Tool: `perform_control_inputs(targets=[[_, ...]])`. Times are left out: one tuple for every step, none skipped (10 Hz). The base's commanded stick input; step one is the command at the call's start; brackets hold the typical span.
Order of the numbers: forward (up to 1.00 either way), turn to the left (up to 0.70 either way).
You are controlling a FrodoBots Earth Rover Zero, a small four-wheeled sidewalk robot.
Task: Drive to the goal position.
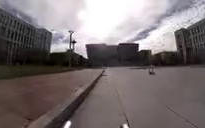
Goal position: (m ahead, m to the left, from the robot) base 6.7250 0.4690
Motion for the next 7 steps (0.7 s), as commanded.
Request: perform_control_inputs(targets=[[1.0, 0.0], [1.0, 0.0], [1.0, 0.0], [1.0, -0.17], [1.0, -0.35], [1.0, -0.17], [1.0, -0.02]])
